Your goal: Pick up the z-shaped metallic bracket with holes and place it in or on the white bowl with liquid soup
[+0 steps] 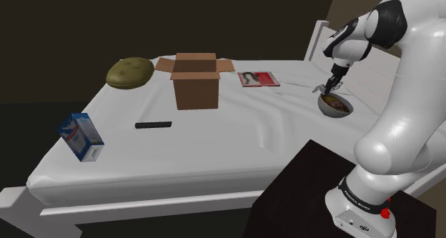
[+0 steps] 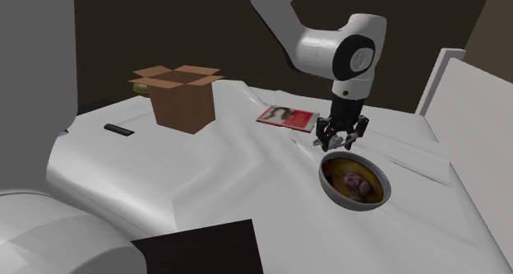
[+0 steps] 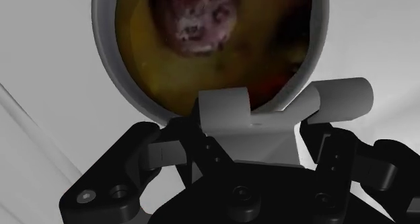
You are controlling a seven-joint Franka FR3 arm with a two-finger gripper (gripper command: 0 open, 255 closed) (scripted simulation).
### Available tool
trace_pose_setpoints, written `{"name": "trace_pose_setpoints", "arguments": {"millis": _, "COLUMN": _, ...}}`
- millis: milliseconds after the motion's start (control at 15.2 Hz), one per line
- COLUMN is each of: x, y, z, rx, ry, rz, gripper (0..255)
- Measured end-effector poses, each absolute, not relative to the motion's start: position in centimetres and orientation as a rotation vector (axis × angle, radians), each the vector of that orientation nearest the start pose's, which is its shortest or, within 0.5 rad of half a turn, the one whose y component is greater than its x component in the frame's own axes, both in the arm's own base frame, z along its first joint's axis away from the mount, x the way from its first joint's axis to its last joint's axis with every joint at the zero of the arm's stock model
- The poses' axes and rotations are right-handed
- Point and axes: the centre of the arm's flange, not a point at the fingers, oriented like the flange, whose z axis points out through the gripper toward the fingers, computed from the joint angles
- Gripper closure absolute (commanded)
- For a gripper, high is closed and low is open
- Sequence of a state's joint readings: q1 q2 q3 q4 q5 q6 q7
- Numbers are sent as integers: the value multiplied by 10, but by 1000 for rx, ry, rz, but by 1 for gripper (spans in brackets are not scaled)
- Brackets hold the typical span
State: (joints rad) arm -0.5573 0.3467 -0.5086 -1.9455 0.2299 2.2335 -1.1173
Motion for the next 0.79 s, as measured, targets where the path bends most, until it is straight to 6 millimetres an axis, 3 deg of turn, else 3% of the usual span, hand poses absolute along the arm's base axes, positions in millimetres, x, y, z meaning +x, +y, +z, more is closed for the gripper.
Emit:
{"name": "trace_pose_setpoints", "arguments": {"millis": 264, "x": 277, "y": -553, "z": 316, "rx": -3128, "ry": 104, "rz": -15, "gripper": 255}}
{"name": "trace_pose_setpoints", "arguments": {"millis": 792, "x": 273, "y": -556, "z": 277, "rx": -3129, "ry": 102, "rz": -16, "gripper": 255}}
